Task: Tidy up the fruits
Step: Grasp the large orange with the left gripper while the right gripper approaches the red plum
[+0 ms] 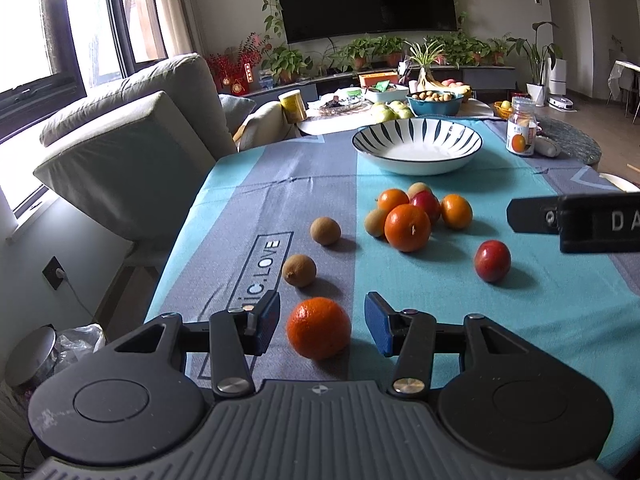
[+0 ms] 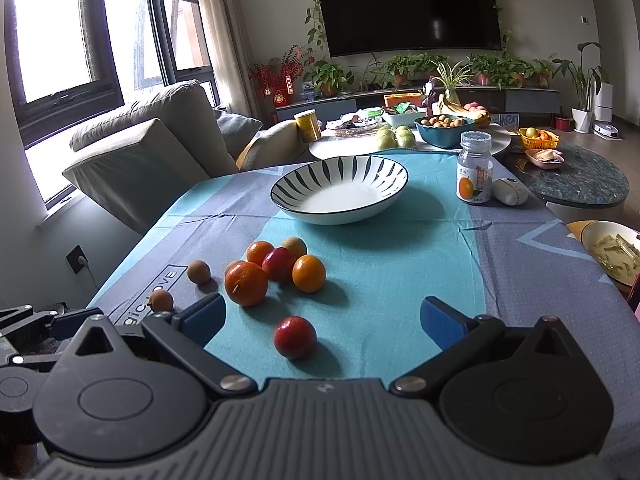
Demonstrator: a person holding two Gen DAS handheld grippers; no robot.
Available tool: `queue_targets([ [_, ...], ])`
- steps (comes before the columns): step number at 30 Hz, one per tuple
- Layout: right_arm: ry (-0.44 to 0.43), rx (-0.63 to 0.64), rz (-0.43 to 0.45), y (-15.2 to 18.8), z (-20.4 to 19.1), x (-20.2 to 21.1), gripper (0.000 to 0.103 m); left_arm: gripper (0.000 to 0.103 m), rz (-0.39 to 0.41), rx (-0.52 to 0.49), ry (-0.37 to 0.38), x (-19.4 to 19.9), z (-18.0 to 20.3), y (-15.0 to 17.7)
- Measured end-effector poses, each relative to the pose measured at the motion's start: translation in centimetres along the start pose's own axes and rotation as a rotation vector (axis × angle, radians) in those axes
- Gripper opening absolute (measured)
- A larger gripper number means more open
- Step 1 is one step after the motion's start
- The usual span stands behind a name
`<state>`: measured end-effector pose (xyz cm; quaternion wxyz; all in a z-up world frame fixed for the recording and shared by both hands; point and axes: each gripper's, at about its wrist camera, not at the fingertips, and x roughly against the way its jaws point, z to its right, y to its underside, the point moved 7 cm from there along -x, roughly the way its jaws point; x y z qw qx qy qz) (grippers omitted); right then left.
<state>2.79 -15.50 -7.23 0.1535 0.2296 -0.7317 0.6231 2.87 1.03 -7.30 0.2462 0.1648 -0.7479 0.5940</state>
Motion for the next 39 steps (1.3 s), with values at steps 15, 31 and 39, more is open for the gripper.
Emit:
queue_targets([
  [15,0.005,0.001,-0.023,0.4,0.0,-0.6,0.079,0.040,-0.050,0.007,-0.010,-2.0,-0.2,1.0],
  [31,0.004,-0.005,-0.042,0.8,0.2,-1.6,0.079,0.036,-0.008,0.018,0.014,-1.9,-0.3,0.6],
  [39,-0.003,0.004,-0.041,0.7,0.2,-1.7,0.079,0.036,0.023,0.016,0.022,-1.4,-0.3,-0.4],
])
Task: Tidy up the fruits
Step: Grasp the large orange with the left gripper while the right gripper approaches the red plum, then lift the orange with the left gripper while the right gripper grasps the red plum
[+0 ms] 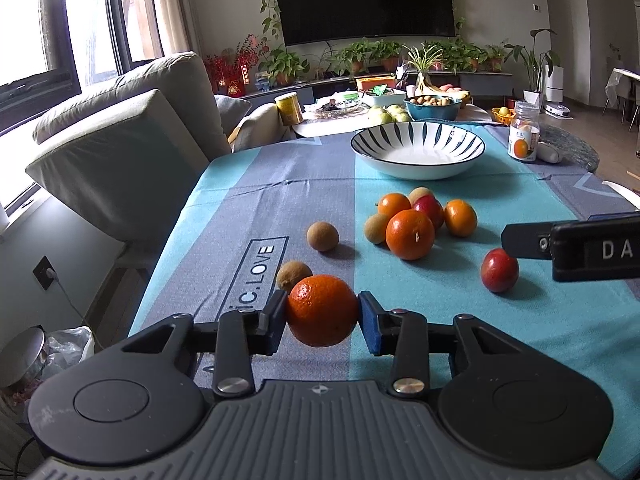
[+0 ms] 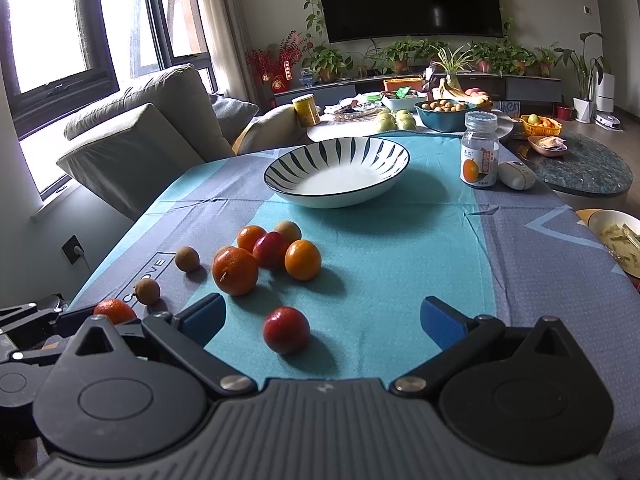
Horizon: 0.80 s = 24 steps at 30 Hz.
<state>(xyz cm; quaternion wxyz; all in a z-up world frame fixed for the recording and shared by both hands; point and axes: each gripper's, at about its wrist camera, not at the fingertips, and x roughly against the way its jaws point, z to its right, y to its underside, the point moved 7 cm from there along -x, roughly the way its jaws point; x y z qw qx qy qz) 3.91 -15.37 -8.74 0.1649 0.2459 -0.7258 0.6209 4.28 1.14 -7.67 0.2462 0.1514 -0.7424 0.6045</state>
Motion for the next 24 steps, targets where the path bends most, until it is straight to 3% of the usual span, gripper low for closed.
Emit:
queue_targets([
  [24,-0.098,0.099,-0.050,0.7,-0.9,-2.5,0.079,0.036,0.021,0.002,0.003,-1.9,-0.1,-3.3],
])
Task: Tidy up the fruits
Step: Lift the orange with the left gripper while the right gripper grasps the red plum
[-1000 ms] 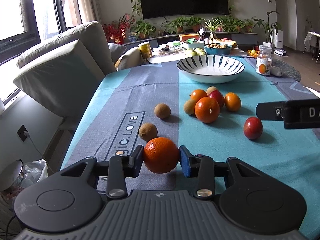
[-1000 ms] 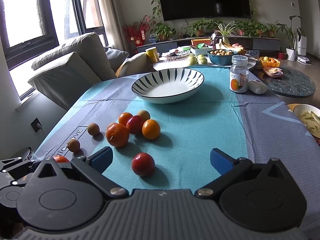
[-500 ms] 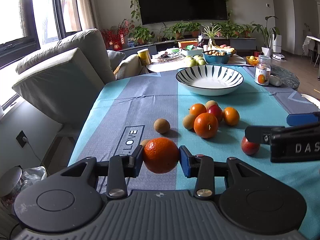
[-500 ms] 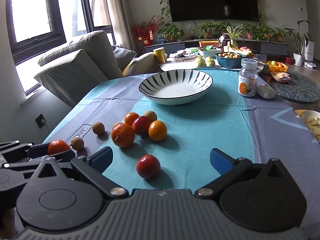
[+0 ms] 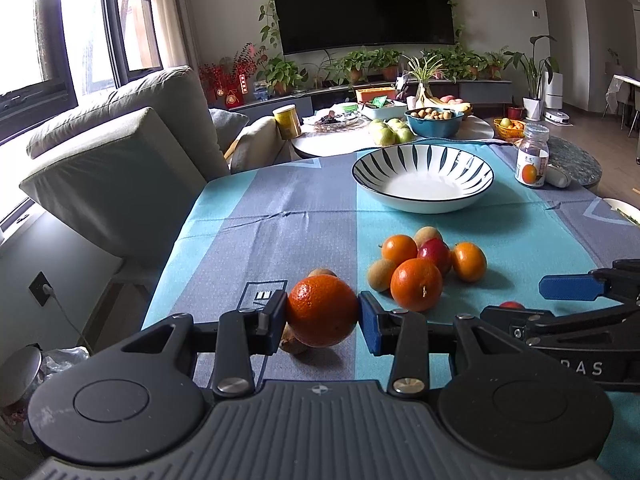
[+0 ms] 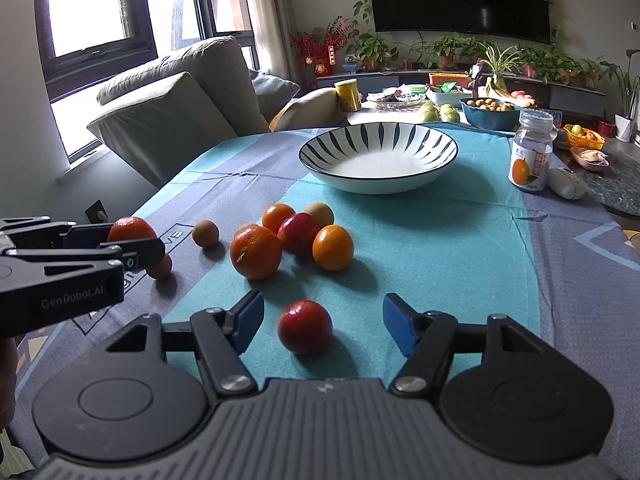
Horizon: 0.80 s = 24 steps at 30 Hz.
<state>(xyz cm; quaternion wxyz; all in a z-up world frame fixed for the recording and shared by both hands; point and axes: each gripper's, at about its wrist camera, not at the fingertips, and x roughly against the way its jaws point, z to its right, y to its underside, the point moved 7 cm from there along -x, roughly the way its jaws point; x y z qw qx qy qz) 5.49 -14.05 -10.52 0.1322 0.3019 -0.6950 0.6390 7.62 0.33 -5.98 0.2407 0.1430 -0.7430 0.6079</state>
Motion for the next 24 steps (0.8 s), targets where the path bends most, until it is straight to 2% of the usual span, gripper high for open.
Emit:
queue_targets([
  [16,-0.038,0.032,-0.071,0.6,-0.3,-0.8,0.078,0.036,0.008,-0.009,0.011,-0.4,0.5,-0.8],
  [24,-0.020,-0.009,-0.015,-1.8,1.3,-0.5,0.078,0.036,0.033,-0.035,0.050,-1.7,2.0,-3.1],
])
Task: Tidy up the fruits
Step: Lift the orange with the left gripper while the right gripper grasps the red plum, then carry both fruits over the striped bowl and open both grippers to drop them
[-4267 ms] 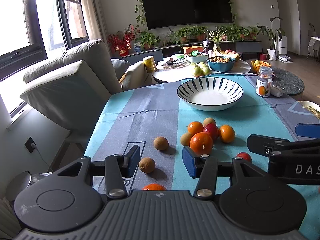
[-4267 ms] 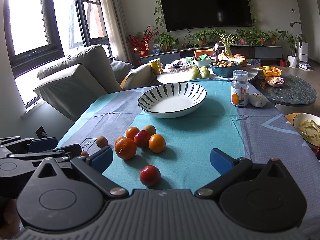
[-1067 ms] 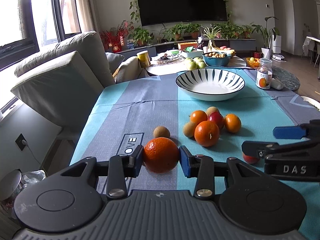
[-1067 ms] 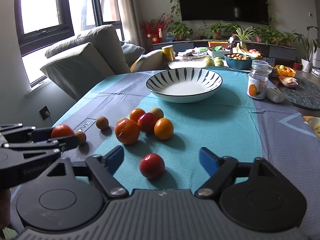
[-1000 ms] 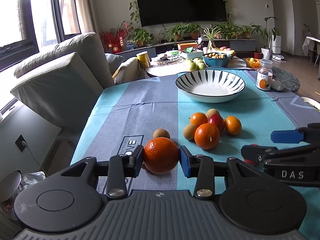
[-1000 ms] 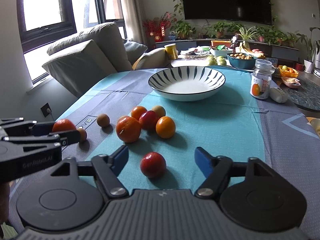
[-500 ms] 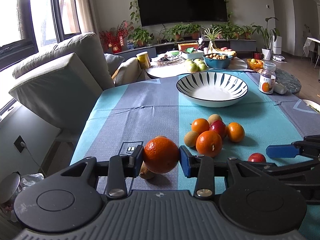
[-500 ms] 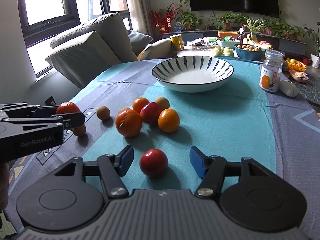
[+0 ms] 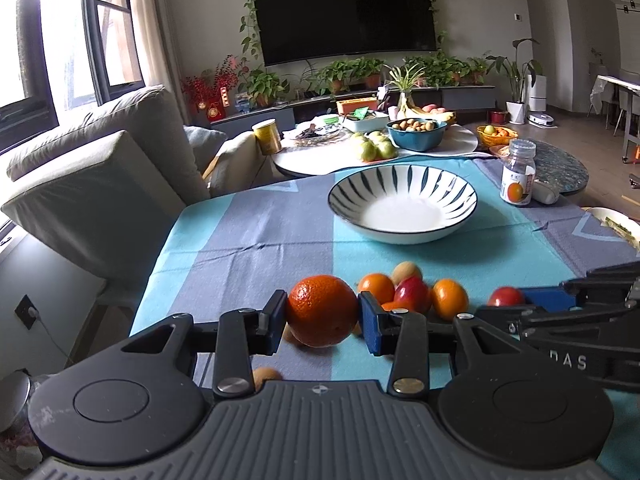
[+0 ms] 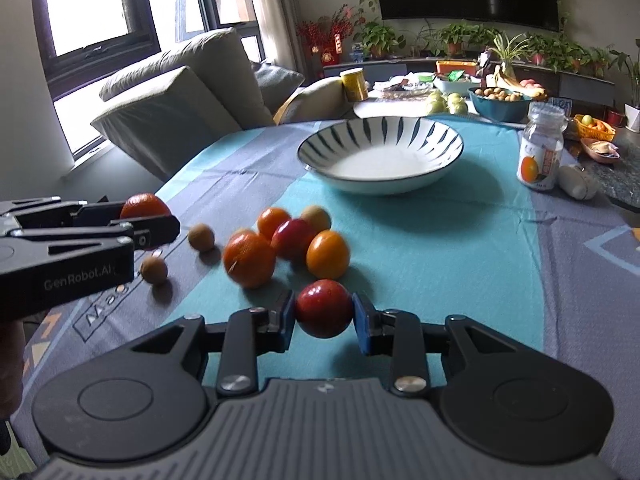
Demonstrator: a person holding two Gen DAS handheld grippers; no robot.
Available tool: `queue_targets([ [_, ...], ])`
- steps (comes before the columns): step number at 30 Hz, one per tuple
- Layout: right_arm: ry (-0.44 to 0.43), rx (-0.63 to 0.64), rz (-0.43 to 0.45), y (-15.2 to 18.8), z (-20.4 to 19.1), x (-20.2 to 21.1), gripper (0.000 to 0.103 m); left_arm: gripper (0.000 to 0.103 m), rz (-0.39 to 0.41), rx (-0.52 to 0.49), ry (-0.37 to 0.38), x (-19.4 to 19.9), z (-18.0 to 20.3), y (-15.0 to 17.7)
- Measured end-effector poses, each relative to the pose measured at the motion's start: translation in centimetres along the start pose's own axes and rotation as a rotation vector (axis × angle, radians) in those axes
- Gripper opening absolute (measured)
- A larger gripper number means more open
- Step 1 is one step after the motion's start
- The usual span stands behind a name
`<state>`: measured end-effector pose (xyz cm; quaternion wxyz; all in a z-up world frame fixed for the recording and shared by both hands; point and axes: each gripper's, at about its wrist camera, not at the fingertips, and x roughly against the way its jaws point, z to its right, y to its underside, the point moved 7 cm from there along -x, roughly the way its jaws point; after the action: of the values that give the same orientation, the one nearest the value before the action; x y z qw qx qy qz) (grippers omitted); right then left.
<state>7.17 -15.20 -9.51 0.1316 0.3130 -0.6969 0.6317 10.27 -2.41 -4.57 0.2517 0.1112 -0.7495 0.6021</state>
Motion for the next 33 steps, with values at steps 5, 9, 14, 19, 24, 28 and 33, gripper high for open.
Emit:
queue_targets([
  [5,0.013,-0.009,0.061,-2.6,1.2,-0.3,0.078,0.036,0.014,-0.020,0.027,-1.7,1.1,-1.8],
  [9,0.021,-0.019,0.097,-4.7,2.5,-1.3,0.078,0.036,0.024,-0.023,0.052,-3.4,1.7,-3.4],
  [14,0.026,-0.033,0.124,-6.8,4.0,-2.9,0.078,0.036,0.036,-0.014,0.088,-5.8,2.4,-5.4],
  [19,0.041,-0.039,0.121,-7.8,5.3,-4.5,0.078,0.036,0.009,-0.008,0.111,-8.5,3.0,-6.3],
  [24,0.039,-0.054,0.108,-8.0,6.2,-5.9,0.078,0.036,-0.016,-0.009,0.126,-10.8,3.5,-6.5],
  [28,0.031,-0.059,0.099,-8.2,6.7,-6.7,0.078,0.036,-0.031,-0.013,0.137,-12.1,3.7,-6.6],
  [33,0.025,-0.062,0.091,-8.0,6.8,-7.1,0.078,0.037,-0.045,0.003,0.163,-13.2,3.7,-6.7],
])
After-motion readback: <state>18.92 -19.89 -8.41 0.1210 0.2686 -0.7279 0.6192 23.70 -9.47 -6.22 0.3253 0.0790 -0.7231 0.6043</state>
